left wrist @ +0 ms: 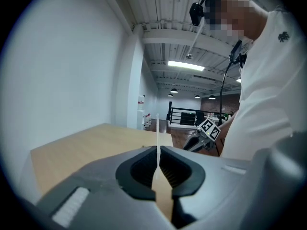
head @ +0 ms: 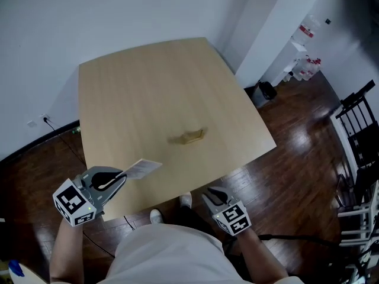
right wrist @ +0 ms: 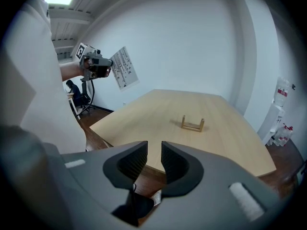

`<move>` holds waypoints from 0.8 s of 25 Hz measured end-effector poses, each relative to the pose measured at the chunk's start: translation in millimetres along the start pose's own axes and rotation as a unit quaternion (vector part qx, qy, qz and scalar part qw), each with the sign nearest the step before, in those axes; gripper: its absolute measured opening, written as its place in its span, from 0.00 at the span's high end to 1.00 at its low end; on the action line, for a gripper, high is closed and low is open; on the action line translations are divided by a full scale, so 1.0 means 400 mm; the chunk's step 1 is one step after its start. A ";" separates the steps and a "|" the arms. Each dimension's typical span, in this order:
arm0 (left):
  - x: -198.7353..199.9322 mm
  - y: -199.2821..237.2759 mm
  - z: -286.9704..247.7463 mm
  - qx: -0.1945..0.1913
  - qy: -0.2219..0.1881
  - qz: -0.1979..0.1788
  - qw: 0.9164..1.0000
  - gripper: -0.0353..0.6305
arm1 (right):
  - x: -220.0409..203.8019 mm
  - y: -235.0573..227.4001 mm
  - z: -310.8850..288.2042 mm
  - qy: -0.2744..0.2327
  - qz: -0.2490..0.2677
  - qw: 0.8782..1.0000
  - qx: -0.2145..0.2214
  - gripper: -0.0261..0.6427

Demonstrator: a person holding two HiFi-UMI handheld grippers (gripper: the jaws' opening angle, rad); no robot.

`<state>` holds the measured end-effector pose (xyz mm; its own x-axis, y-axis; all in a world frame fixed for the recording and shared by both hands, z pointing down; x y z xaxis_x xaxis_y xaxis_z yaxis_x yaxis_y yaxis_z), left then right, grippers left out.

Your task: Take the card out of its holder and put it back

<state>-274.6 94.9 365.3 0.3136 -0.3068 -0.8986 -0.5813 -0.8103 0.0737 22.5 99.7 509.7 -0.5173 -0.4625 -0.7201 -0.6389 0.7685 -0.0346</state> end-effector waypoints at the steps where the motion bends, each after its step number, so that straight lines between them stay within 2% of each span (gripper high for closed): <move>1: -0.009 -0.010 0.010 -0.001 -0.001 0.001 1.000 0.92 | -0.005 0.012 0.004 0.000 -0.002 1.000 -0.001 0.82; 20: -0.053 -0.100 0.091 -0.006 -0.031 -0.007 0.999 0.92 | -0.003 0.117 0.024 0.003 0.011 1.000 -0.003 0.82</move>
<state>-285.4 152.2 365.6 0.2745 -0.2653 -0.9243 -0.5688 -0.8198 0.0664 -1.3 140.4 502.2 -0.5338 -0.4482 -0.7171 -0.6306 0.7760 -0.0156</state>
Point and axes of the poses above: the fingertips, and each gripper's own axes: z backward along the fingers, y to its left, x out of its top, the point moved 4 cm from there along z, backward along the fingers, and after that the axes turned 4 degrees about y, right-handed, at the moved point
